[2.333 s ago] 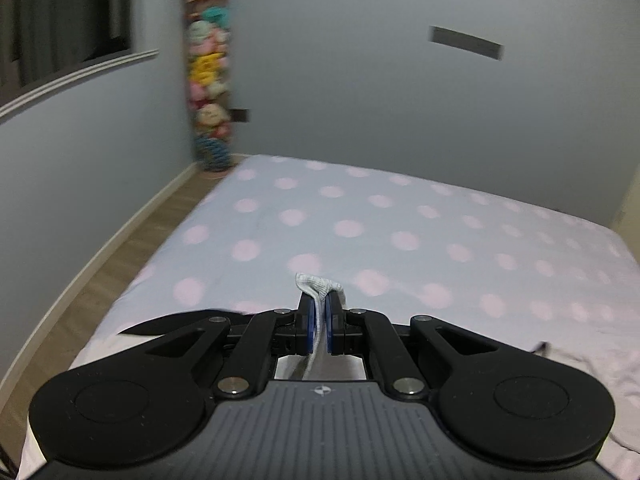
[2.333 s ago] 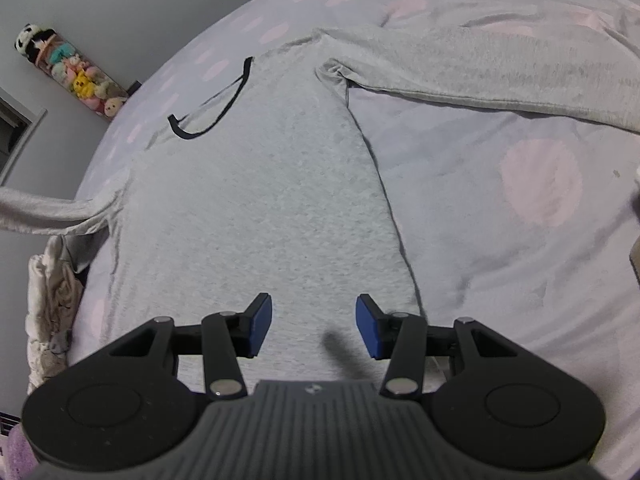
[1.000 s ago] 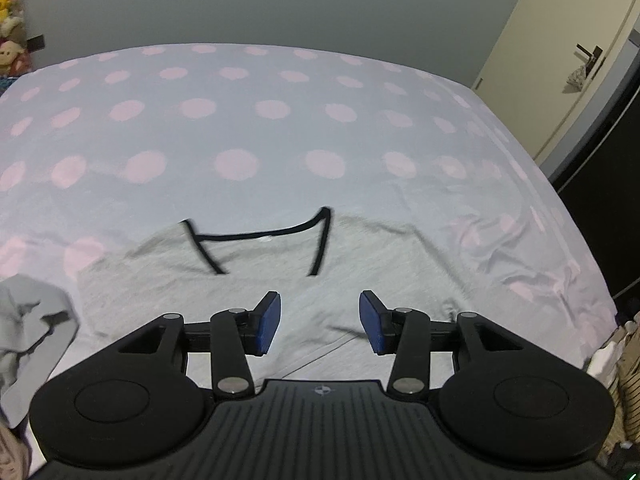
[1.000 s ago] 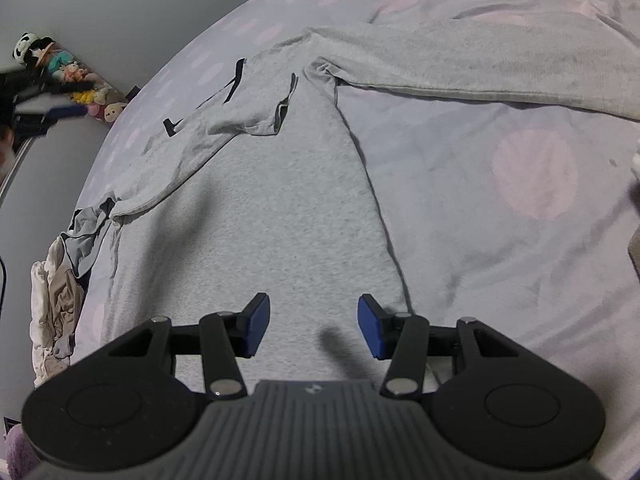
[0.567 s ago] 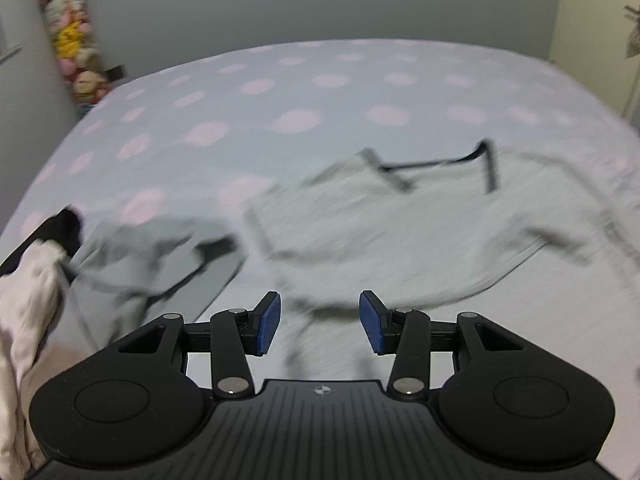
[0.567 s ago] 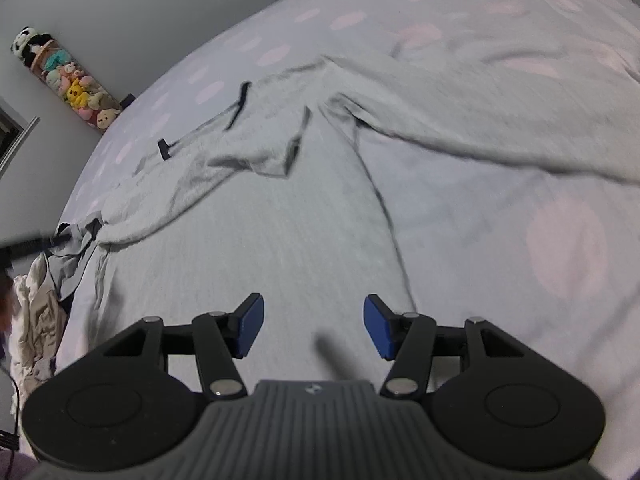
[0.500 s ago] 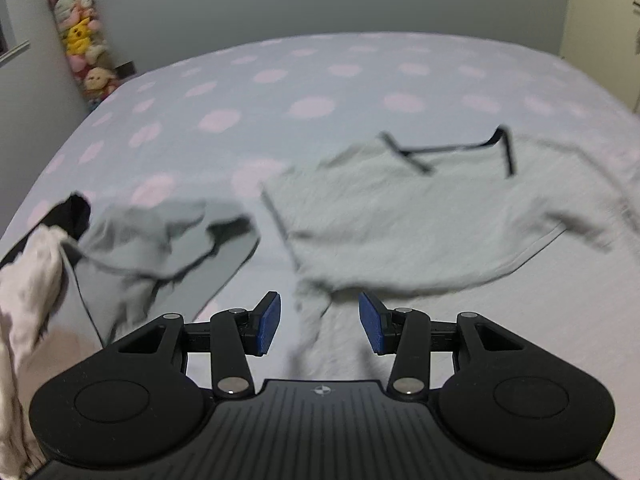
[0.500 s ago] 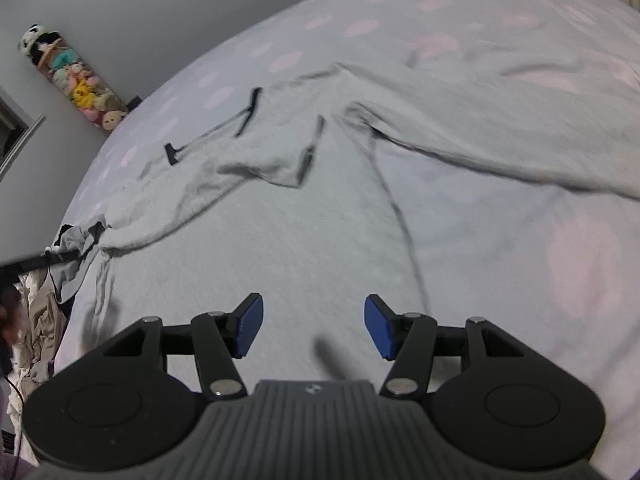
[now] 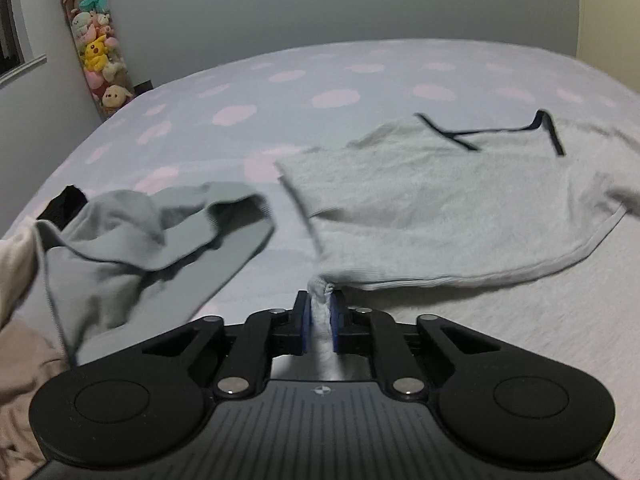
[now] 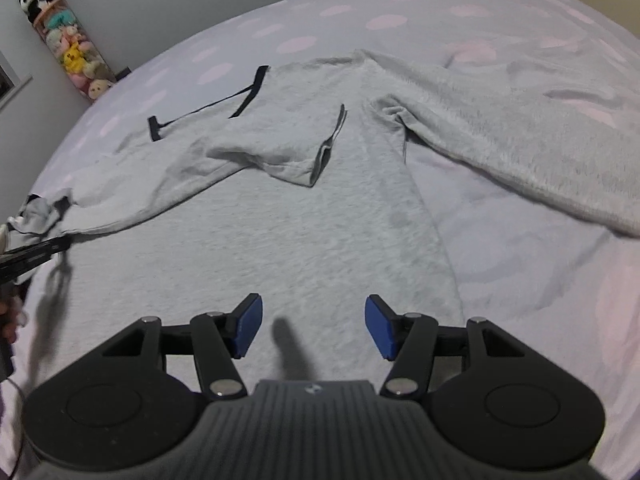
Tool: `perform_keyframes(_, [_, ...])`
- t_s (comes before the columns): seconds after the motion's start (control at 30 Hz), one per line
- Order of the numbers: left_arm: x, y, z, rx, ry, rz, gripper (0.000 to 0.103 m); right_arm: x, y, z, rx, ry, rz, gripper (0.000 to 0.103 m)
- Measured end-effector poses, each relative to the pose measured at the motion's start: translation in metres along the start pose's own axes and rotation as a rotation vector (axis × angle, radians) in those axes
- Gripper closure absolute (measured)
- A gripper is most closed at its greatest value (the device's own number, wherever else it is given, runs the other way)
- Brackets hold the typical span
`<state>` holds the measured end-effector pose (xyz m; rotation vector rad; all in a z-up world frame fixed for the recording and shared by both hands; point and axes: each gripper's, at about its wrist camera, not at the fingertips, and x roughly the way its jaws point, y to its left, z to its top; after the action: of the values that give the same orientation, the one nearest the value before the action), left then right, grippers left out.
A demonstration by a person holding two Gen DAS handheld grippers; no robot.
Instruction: Fold clothes
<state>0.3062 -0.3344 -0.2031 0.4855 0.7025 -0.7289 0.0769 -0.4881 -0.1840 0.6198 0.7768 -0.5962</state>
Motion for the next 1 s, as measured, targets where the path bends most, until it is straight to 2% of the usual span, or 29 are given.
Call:
perform_keyframes(0.1, [-0.001, 0.012, 0.004, -0.035, 0.053, -0.048, 0.095, 0.006, 0.001, 0.012, -0.018, -0.007, -0.020, 0.043])
perform_keyframes(0.23, [-0.011, 0.026, 0.014, -0.071, 0.091, -0.109, 0.086, 0.010, 0.001, 0.038, -0.041, -0.039, -0.024, 0.043])
perform_keyframes(0.33, [-0.019, 0.042, 0.026, -0.142, 0.048, -0.150, 0.073, 0.013, -0.003, 0.061, -0.059, -0.070, -0.009, 0.043])
perform_keyframes(0.43, [-0.008, 0.056, 0.044, -0.233, 0.011, -0.210, 0.061, 0.018, -0.008, 0.086, -0.077, -0.101, 0.008, 0.043])
perform_keyframes(0.63, [0.036, 0.064, 0.083, -0.295, 0.018, -0.263, 0.061, 0.049, -0.021, 0.127, -0.027, -0.104, 0.069, 0.046])
perform_keyframes(0.73, [0.057, 0.065, 0.089, -0.328, 0.043, -0.251, 0.061, 0.070, -0.023, 0.130, 0.000, -0.069, 0.085, 0.054])
perform_keyframes(0.83, [0.073, 0.065, 0.089, -0.366, 0.056, -0.240, 0.062, 0.088, -0.026, 0.129, 0.014, -0.048, 0.097, 0.060])
perform_keyframes(0.87, [0.076, 0.064, 0.089, -0.375, 0.056, -0.236, 0.067, 0.090, -0.026, 0.127, 0.011, -0.053, 0.098, 0.068])
perform_keyframes(0.9, [0.077, 0.063, 0.089, -0.373, 0.047, -0.233, 0.072, 0.091, -0.025, 0.126, 0.000, -0.063, 0.096, 0.078])
perform_keyframes(0.97, [0.078, 0.061, 0.089, -0.362, 0.023, -0.226, 0.098, 0.090, -0.023, 0.124, -0.024, -0.082, 0.094, 0.082])
perform_keyframes(1.0, [0.078, 0.060, 0.089, -0.357, 0.011, -0.222, 0.100, 0.086, -0.023, 0.124, -0.034, -0.094, 0.095, 0.084])
